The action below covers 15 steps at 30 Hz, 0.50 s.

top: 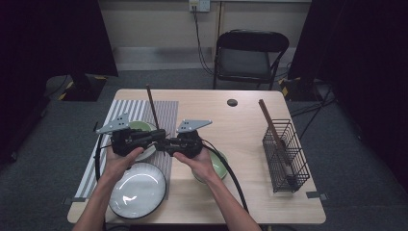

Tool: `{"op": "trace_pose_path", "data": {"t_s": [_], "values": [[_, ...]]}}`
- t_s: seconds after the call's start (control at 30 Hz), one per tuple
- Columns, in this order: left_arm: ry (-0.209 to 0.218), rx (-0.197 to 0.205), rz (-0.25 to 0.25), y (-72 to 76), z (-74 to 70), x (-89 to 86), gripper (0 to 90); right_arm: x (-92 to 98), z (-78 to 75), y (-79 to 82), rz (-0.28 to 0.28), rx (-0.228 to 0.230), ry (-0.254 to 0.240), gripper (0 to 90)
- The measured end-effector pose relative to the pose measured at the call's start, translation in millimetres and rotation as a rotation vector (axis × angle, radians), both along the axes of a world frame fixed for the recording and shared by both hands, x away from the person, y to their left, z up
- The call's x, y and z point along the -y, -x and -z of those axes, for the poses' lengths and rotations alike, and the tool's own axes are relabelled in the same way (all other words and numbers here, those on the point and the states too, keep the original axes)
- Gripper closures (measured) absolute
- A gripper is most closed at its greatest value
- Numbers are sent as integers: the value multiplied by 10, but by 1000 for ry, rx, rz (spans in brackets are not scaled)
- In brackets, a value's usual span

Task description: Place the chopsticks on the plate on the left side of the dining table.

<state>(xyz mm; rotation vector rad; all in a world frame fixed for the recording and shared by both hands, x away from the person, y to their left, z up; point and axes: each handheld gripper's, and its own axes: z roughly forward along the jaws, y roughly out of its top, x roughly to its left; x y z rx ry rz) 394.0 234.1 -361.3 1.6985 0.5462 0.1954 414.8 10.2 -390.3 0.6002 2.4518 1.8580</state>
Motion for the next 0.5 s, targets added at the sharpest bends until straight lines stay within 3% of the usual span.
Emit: {"op": "trace_pose_path", "data": {"t_s": [0.1, 0.4, 0.5], "values": [[-2, -5, 1, -11, 8, -16, 851, -15, 5, -7, -5, 5, -3, 839], [1, -13, 0, -29, 9, -33, 842, -24, 12, -7, -15, 12, -4, 861], [5, -22, -28, -46, 10, -58, 738, -15, 10, -1, -17, 7, 5, 863]]}}
